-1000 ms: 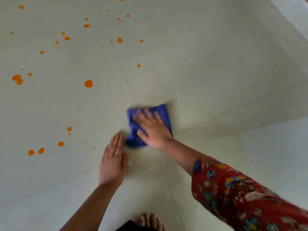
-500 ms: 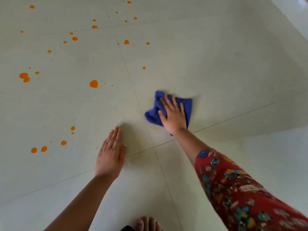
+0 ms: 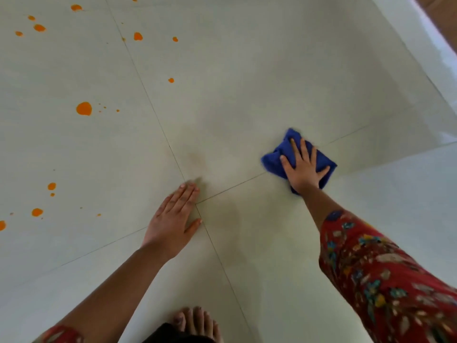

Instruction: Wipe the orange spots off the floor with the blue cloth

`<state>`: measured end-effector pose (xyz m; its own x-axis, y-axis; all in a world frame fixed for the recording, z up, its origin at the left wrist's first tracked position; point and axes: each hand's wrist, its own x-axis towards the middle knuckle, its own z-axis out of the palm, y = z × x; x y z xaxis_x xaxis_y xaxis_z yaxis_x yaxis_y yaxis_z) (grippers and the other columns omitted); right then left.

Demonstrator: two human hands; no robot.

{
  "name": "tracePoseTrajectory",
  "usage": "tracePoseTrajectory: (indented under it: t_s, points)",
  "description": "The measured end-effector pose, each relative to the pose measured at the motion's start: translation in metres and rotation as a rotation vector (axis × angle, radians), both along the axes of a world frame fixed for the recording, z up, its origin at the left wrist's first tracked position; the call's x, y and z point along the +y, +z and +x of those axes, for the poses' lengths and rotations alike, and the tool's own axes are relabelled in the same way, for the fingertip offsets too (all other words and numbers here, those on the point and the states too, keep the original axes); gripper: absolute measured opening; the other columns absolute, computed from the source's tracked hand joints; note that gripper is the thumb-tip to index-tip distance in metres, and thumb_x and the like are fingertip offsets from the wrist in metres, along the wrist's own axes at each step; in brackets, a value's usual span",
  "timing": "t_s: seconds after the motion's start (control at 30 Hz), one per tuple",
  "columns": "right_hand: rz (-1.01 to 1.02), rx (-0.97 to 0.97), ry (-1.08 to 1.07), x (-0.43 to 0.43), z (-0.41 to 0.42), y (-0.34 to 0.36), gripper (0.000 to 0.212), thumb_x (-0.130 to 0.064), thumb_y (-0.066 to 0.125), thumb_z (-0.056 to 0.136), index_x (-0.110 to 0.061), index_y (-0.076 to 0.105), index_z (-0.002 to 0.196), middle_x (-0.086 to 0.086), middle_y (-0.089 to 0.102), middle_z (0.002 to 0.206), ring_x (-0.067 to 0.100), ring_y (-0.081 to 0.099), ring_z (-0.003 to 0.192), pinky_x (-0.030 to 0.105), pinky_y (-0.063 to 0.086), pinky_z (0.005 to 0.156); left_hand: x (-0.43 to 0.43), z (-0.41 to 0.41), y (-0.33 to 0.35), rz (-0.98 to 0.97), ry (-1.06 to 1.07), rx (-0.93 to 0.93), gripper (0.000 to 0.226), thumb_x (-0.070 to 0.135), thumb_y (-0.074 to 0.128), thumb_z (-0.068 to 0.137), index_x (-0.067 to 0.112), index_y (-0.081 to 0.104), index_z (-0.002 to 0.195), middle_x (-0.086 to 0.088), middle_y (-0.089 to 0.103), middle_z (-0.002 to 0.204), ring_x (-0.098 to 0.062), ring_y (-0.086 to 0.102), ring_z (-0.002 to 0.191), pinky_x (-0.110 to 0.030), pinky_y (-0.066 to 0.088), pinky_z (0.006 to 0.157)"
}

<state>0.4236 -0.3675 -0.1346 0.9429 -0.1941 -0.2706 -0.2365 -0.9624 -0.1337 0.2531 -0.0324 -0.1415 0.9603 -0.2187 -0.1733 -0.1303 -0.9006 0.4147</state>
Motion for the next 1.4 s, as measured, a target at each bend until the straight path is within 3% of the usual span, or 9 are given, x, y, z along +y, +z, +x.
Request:
tracePoseTrajectory:
  t_s: [0.2,0.33,0.43,0.6,0.8,0.93,1.03,1.2,1.4]
  points:
    - [0.006,-0.063,-0.22,0.008,-0.179,-0.006,0.075,-0.066,0.019,0.081,-0.045,0.005,0.152,-0.013,-0.001,0.163,0.016,-0.004,0.15,0.068,-0.001,0.111,0.0,-0.008,-0.006,0.016,0.001,-0.004,0.069,0.051,0.023,0.093,0.023,0.007,0.153,0.008,-0.002,0.161,-0.005,-0.007,0.147,-0.026,-0.004,0.118]
    - [0.038,-0.091,0.406,0.096,-0.258,-0.014,0.068,-0.054,0.036,0.092,-0.031,0.02,0.154,-0.006,0.008,0.163,0.02,0.004,0.15,0.054,0.002,0.117,-0.002,-0.015,-0.004,-0.027,0.036,0.006,0.066,0.046,0.021,0.093,0.022,0.009,0.153,0.008,0.002,0.161,-0.006,-0.001,0.147,-0.027,0.0,0.119]
    - [0.128,-0.141,0.665,0.086,-0.194,-0.016,0.063,-0.048,0.038,0.094,-0.031,0.023,0.153,-0.006,0.013,0.162,0.018,0.008,0.15,0.05,0.014,0.116,0.003,-0.023,-0.004,-0.04,0.073,-0.007,0.065,0.043,0.021,0.093,0.022,0.009,0.153,0.008,0.003,0.161,-0.006,0.002,0.147,-0.027,0.002,0.119]
    - [-0.017,-0.167,-0.017,0.11,-0.05,-0.005,0.08,-0.058,0.007,0.085,-0.019,0.019,0.154,0.008,0.016,0.162,0.027,0.009,0.15,0.05,0.011,0.119,0.018,-0.03,-0.006,-0.045,0.106,-0.051,0.063,0.036,0.027,0.093,0.02,0.017,0.153,0.007,0.009,0.16,-0.006,0.005,0.147,-0.022,-0.002,0.118]
    - [0.179,-0.056,1.065,0.182,-0.197,-0.011,0.062,-0.047,0.039,0.097,-0.033,0.017,0.154,-0.008,0.011,0.163,0.019,0.005,0.15,0.046,0.002,0.12,0.055,-0.036,0.005,-0.097,0.426,-0.119,0.057,0.029,0.027,0.095,0.013,0.025,0.15,0.002,0.02,0.158,-0.014,0.017,0.146,-0.033,0.012,0.118]
    - [0.045,-0.165,0.736,0.152,-0.122,-0.018,0.06,-0.048,0.034,0.094,-0.032,0.025,0.151,-0.006,0.019,0.16,0.019,0.015,0.149,0.055,0.022,0.114,0.08,-0.065,0.006,-0.096,0.599,-0.119,0.058,0.031,0.026,0.095,0.013,0.026,0.15,0.003,0.022,0.158,-0.013,0.014,0.147,-0.031,0.008,0.119]
    - [-0.031,-0.158,0.365,0.197,-0.045,-0.006,0.068,-0.055,0.014,0.089,-0.031,0.023,0.152,-0.004,0.018,0.161,0.024,0.014,0.149,0.054,0.01,0.119,0.093,-0.087,0.003,-0.08,0.657,-0.121,0.056,0.027,0.03,0.095,0.015,0.026,0.15,0.003,0.023,0.158,-0.012,0.012,0.147,-0.03,0.006,0.12]
    - [0.073,-0.15,0.758,0.313,-0.092,-0.013,0.067,-0.053,0.02,0.09,-0.027,0.031,0.151,-0.003,0.022,0.16,0.025,0.019,0.148,0.053,0.018,0.117,0.117,-0.095,-0.001,-0.114,0.909,-0.165,0.058,0.022,0.036,0.09,0.009,0.031,0.147,-0.006,0.032,0.154,-0.022,0.021,0.145,-0.039,0.018,0.118]
    - [0.119,-0.177,1.092,0.226,-0.153,-0.017,0.063,-0.054,0.032,0.096,-0.036,0.015,0.154,-0.01,0.011,0.162,0.017,0.009,0.15,0.051,0.013,0.118,0.135,-0.075,0.013,-0.138,0.94,-0.193,0.057,0.027,0.033,0.093,0.01,0.031,0.147,-0.005,0.031,0.154,-0.02,0.018,0.146,-0.033,0.015,0.119]
